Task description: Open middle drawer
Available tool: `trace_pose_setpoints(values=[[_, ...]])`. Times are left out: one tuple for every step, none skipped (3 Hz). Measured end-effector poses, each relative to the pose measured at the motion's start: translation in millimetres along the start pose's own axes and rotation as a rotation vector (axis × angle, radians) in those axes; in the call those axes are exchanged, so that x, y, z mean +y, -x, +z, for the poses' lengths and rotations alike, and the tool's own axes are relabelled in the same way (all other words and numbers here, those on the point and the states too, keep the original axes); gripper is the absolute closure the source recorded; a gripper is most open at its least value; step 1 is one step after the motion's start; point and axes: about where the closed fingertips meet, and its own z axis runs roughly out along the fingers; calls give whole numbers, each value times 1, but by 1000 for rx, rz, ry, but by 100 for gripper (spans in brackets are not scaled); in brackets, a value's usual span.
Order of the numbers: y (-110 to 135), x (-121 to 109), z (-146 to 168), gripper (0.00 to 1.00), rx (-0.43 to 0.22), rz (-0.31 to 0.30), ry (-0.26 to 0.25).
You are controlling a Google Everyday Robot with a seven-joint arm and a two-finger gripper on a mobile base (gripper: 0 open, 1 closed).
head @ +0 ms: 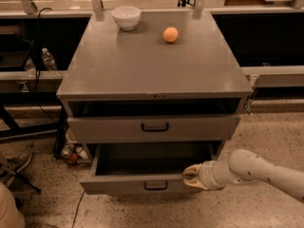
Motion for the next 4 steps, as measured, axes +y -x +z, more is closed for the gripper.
trace_pose_setpoints(values=[[0, 0, 0, 100, 0, 0, 0], [-8, 34, -12, 100, -6, 35, -24], [-29, 82, -29, 88, -2, 104, -39], [-27, 81, -31, 64, -2, 104, -39]])
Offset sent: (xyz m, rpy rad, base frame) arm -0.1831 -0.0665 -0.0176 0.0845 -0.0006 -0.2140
